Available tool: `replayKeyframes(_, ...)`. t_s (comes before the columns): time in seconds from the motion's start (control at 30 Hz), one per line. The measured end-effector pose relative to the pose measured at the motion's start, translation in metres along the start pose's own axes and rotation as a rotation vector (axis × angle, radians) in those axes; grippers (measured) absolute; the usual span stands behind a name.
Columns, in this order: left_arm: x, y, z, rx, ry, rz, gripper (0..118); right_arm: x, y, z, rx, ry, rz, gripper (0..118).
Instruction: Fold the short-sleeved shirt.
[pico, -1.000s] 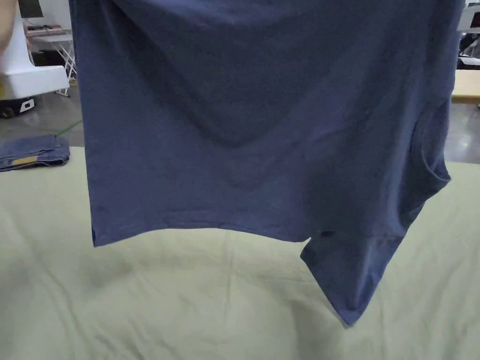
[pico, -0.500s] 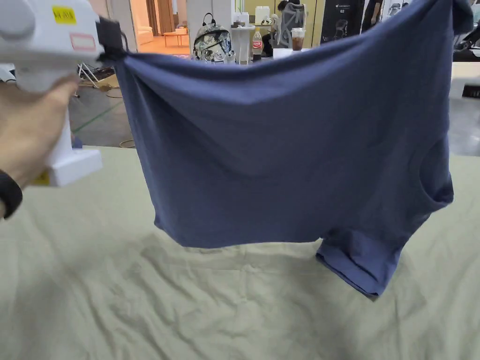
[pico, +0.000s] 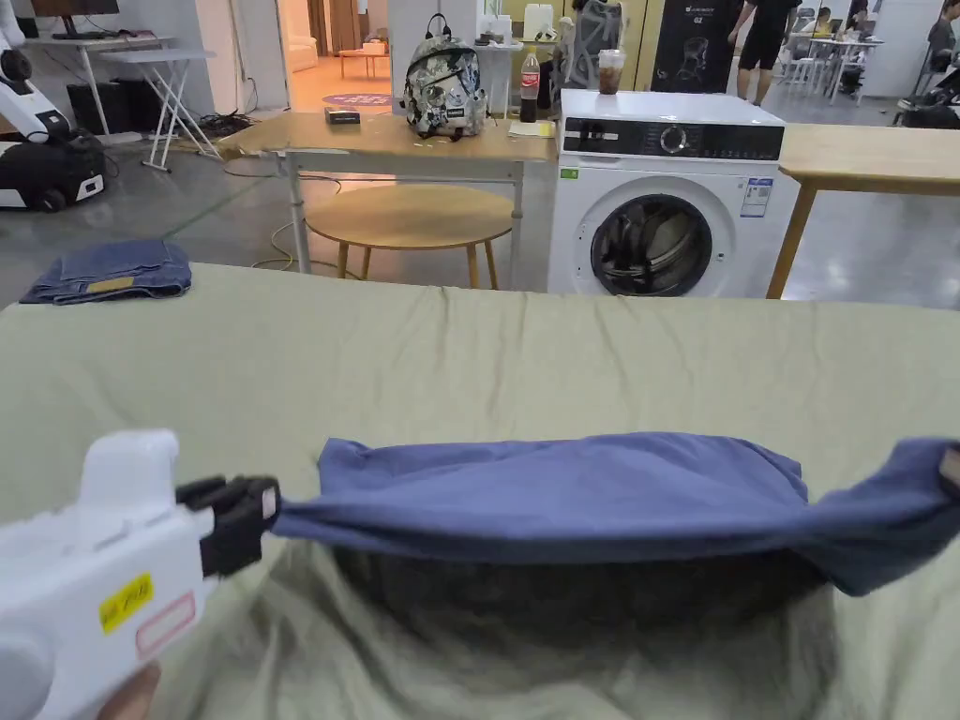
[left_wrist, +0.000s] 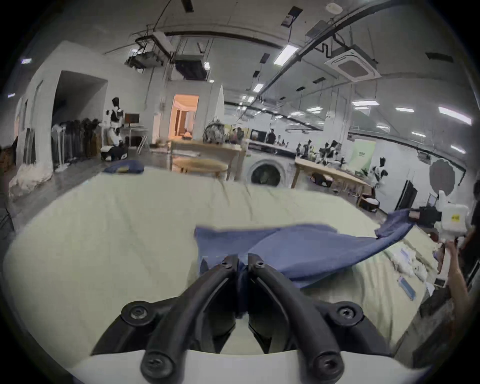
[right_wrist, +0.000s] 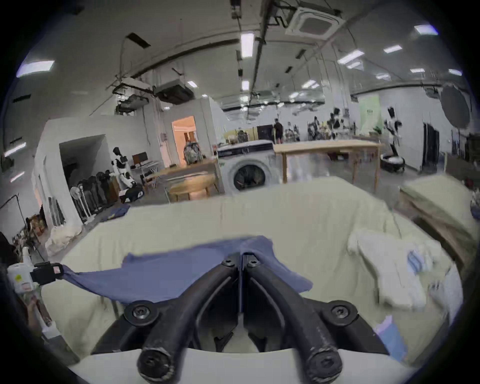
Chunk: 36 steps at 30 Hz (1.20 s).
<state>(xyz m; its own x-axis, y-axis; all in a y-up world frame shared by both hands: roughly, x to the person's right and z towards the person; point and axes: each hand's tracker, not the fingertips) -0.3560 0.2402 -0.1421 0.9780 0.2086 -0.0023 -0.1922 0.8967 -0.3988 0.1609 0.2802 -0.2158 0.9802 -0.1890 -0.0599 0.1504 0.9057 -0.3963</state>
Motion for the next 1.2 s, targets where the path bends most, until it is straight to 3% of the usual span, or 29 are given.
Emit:
replayKeyframes(0.1,-0.017,-0.050,0.038,-0.059,0.016,0.077,1,0.021,-0.069,0.041,-0.096,-0.053,-0.076,0)
replayKeyframes(0.13,-0.023,-0.062,0.050,-0.160,0.018,0.136,1,0.026,-0.089,0.054,-0.127,-0.089,-0.113,0)
replayKeyframes(0.2,-0.025,-0.085,0.076,-0.105,0.036,0.184,1,0.034,-0.119,0.072,-0.199,-0.082,-0.159,0)
replayKeyframes(0.27,-0.022,-0.100,0.089,-0.166,0.030,0.179,1,0.039,-0.148,0.082,-0.267,-0.129,-0.151,0)
replayKeyframes(0.4,-0.017,-0.126,0.091,-0.243,0.095,0.064,1,0.046,-0.180,0.079,-0.353,-0.142,-0.120,0)
replayKeyframes(0.47,-0.031,-0.135,0.087,-0.264,0.074,0.074,3,0.046,-0.188,0.076,-0.336,-0.140,-0.100,4)
replayKeyframes(0.5,-0.020,-0.141,0.078,-0.258,0.076,0.065,12,0.044,-0.190,0.074,-0.324,-0.135,-0.068,16)
replayKeyframes(0.57,-0.023,-0.140,0.065,-0.298,0.118,0.044,47,0.036,-0.191,0.071,-0.334,-0.141,0.015,58)
replayKeyframes(0.63,-0.011,-0.137,0.064,-0.262,0.154,-0.040,59,0.027,-0.188,0.067,-0.330,-0.147,0.030,60)
replayKeyframes(0.73,0.010,-0.121,0.061,-0.196,0.117,-0.092,64,0.006,-0.178,0.063,-0.302,-0.142,0.119,62)
replayKeyframes(0.93,0.049,-0.078,0.035,-0.101,0.028,-0.111,64,-0.036,-0.153,0.042,-0.228,-0.066,0.148,63)
replayKeyframes(1.03,0.056,-0.062,0.023,-0.074,-0.031,-0.046,63,-0.050,-0.140,0.037,-0.193,-0.048,0.177,62)
replayKeyframes(1.1,0.059,-0.055,0.019,-0.064,-0.035,-0.040,56,-0.056,-0.132,0.036,-0.175,-0.051,0.182,59)
replayKeyframes(1.13,0.062,-0.052,0.018,-0.056,-0.030,-0.036,49,-0.057,-0.127,0.036,-0.167,-0.046,0.178,54)
replayKeyframes(1.2,0.065,-0.048,0.018,-0.042,-0.053,-0.030,19,-0.057,-0.119,0.036,-0.141,-0.039,0.147,20)
